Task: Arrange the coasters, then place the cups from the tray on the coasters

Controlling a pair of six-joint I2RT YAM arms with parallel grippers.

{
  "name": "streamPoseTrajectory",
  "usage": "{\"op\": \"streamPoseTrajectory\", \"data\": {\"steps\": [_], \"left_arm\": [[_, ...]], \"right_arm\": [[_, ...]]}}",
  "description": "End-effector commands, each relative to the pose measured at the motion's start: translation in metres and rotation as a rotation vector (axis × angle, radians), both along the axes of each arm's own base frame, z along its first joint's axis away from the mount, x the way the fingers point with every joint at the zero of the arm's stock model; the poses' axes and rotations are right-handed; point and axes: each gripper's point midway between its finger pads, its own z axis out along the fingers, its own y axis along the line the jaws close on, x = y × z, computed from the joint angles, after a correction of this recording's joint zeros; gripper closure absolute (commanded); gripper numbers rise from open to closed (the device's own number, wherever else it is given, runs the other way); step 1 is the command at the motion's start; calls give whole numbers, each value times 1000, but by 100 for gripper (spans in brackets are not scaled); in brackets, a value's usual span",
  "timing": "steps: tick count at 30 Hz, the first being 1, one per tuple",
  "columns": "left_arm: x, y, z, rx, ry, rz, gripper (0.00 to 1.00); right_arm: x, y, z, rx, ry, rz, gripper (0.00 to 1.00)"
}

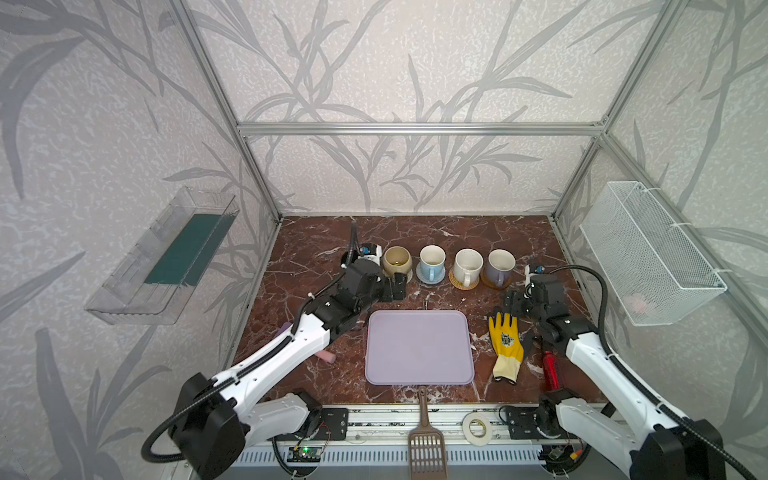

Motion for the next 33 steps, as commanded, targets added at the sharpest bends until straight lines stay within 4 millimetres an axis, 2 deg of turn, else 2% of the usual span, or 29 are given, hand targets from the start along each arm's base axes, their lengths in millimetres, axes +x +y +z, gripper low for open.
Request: {"op": "streamPoseTrajectory", "data": {"steps": [1, 6, 10, 12, 14, 16, 20, 29, 33], "left_arm": [[2, 53, -4, 184, -119, 111, 1], [8, 109, -16, 278, -145, 233, 1], [15, 139, -20, 408, -193, 322, 1], [18, 159, -19, 450, -239, 426, 1], [22, 170, -20, 507, -268, 451, 1], [25, 187, -22, 516, -265, 516, 1], [30, 196, -33, 501, -286, 498, 1], [53, 214, -80, 449, -227, 515, 1], [62, 215, -86, 423, -267, 513, 1]], "right_arm": [[8, -6, 15, -38, -182, -1, 16], [13, -8, 32, -82, -313, 23, 16], [23, -10, 24, -132, -292, 30, 15], [30, -8, 21, -147, -307, 39, 15], [34, -8, 17, -167, -318, 49, 15], [39, -6, 16, -195, -331, 70, 14], [45, -8, 12, -213, -342, 64, 14], [70, -2, 1, -251, -365, 96, 13], [74, 1, -2, -253, -382, 110, 14]]}}
